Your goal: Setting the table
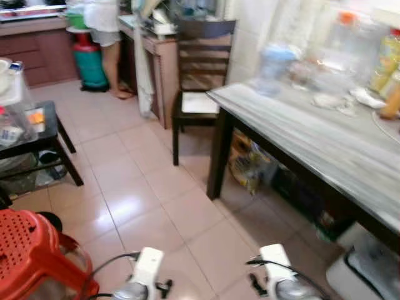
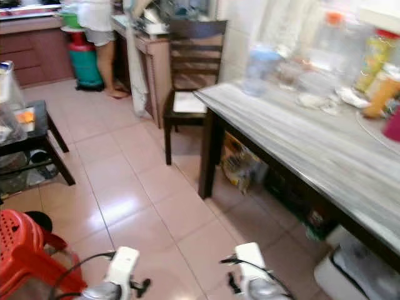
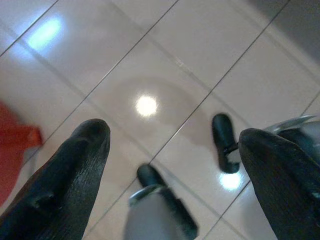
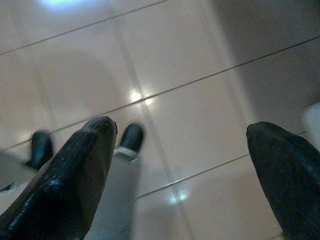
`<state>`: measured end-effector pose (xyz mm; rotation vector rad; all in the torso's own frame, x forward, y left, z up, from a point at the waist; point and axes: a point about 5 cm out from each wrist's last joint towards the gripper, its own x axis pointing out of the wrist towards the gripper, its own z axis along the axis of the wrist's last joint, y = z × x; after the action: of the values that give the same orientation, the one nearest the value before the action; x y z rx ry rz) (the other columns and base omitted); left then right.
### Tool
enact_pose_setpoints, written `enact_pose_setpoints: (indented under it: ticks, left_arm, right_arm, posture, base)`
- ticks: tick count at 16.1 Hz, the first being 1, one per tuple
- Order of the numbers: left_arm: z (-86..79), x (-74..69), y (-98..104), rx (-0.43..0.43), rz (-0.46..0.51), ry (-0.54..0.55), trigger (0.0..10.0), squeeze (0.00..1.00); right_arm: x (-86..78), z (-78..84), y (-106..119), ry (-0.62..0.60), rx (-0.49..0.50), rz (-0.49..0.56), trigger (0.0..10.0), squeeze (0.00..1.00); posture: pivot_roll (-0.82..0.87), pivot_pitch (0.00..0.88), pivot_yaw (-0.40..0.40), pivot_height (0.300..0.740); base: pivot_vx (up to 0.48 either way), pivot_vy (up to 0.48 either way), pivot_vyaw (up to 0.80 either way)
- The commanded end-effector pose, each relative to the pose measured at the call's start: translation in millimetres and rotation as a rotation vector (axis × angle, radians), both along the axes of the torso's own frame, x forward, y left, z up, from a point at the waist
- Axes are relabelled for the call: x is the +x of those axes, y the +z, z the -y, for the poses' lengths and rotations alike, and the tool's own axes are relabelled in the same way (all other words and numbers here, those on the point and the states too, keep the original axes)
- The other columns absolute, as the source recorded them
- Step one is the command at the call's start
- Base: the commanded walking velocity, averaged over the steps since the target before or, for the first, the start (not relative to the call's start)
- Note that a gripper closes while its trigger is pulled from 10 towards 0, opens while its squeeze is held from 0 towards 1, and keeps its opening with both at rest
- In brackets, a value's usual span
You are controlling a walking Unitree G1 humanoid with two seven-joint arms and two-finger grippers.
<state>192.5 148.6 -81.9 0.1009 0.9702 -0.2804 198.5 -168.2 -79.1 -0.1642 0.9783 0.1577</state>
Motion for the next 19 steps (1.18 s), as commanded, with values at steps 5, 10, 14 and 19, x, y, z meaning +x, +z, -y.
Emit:
enact_pose_setpoints:
  ticks: [5, 10, 14, 19]
  left_arm:
    - [-3.5, 2.0, 1.5, -0.017, 0.000, -0.012, 10.0, 0.00]
    - [-5.1, 1.1, 1.2, -0.017, -0.002, -0.021, 10.0, 0.00]
    - [-6.4, 0.6, 1.0, -0.018, -0.001, -0.010, 10.0, 0.00]
    - [-7.9, 4.7, 4.4, -0.005, 0.067, -0.025, 10.0, 0.00]
  right_arm:
    - [3.2, -2.8, 1.6, -0.004, 0.009, 0.017, 10.0, 0.00]
    - [8.4, -12.9, 4.1, 0.011, 0.040, 0.037, 10.0, 0.00]
    - [11.5, -14.8, 6.0, 0.019, 0.047, 0.054, 10.0, 0.00]
    - [44.8, -16.0, 29.0, 0.053, 0.050, 0.225, 10.0, 0.00]
  posture:
    - [-0.17, 0.000, 0.010, 0.740]
    - [-0.17, 0.000, 0.013, 0.740]
    - [-0.17, 0.000, 0.012, 0.740]
    - [-0.17, 0.000, 0.004, 0.740]
  base:
    - [0.116, 0.000, -0.19]
    - [0.390, 0.000, -0.31]
    - [0.407, 0.124, 0.00]
    - [0.072, 0.000, 0.00]
